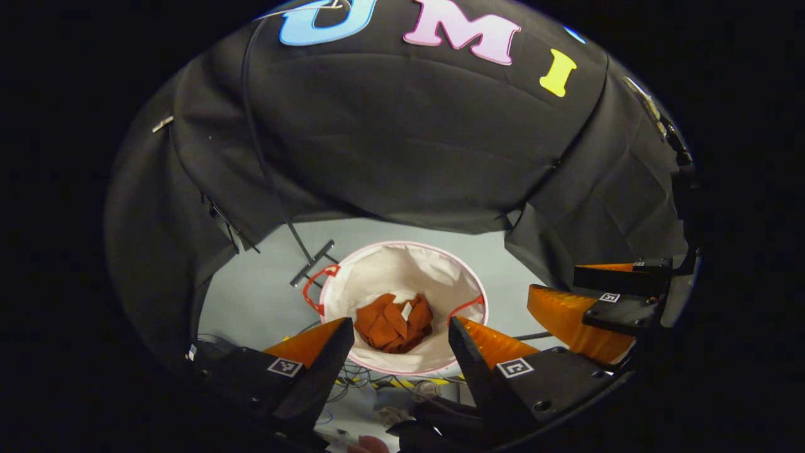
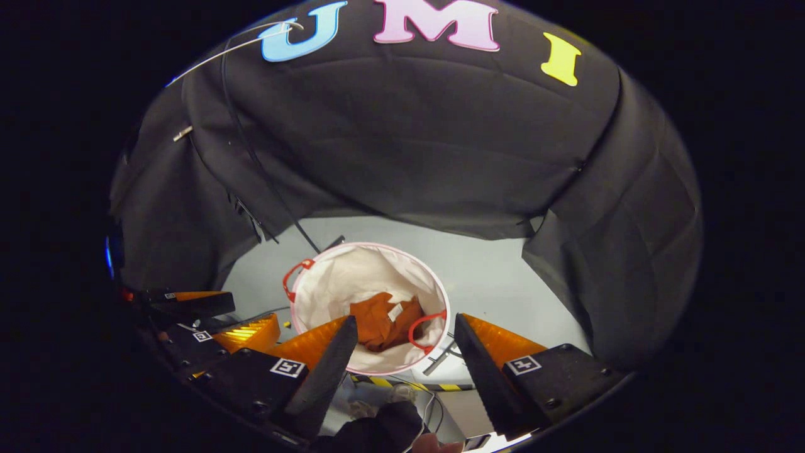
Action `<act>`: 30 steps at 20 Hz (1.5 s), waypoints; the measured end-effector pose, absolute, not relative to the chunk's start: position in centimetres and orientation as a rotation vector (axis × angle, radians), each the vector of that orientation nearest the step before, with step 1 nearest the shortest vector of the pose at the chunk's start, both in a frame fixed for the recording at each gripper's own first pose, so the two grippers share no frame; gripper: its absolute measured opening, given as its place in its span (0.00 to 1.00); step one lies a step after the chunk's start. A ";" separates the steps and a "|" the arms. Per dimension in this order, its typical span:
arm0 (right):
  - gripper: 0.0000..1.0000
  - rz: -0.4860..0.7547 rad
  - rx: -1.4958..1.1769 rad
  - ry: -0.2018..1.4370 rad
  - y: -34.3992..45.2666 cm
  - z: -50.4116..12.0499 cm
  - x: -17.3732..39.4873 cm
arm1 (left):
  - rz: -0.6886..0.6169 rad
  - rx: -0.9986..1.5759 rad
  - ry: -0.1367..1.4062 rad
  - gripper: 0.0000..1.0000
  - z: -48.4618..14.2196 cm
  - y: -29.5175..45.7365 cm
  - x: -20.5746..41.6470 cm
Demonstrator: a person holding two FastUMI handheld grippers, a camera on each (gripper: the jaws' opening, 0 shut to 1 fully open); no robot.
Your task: Grasp the clothes on the hanger with both hands and then place them into the laundry hamper below.
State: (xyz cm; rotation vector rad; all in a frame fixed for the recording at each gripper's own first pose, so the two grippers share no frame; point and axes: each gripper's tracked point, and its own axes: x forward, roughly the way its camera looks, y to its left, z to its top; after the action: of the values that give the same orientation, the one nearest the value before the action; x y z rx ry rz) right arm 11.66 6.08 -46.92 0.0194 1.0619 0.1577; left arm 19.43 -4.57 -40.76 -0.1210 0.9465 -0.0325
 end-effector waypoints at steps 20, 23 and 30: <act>0.99 0.089 0.003 0.272 2.3 -13.7 10.0 | -0.026 -0.061 0.193 0.95 -6.7 -2.1 12.8; 0.98 0.085 0.082 0.228 2.1 -10.5 8.3 | -0.035 -0.046 0.113 0.92 -2.7 -2.7 10.1; 0.98 0.078 0.116 0.133 2.0 -4.7 6.6 | -0.027 -0.019 0.040 0.92 0.7 -1.1 5.4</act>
State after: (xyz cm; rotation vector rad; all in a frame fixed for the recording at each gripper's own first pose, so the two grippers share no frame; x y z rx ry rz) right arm 6.58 1.97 -4.65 0.1157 0.1326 0.0782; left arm 5.42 -1.14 0.71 -0.0193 0.0398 -0.0274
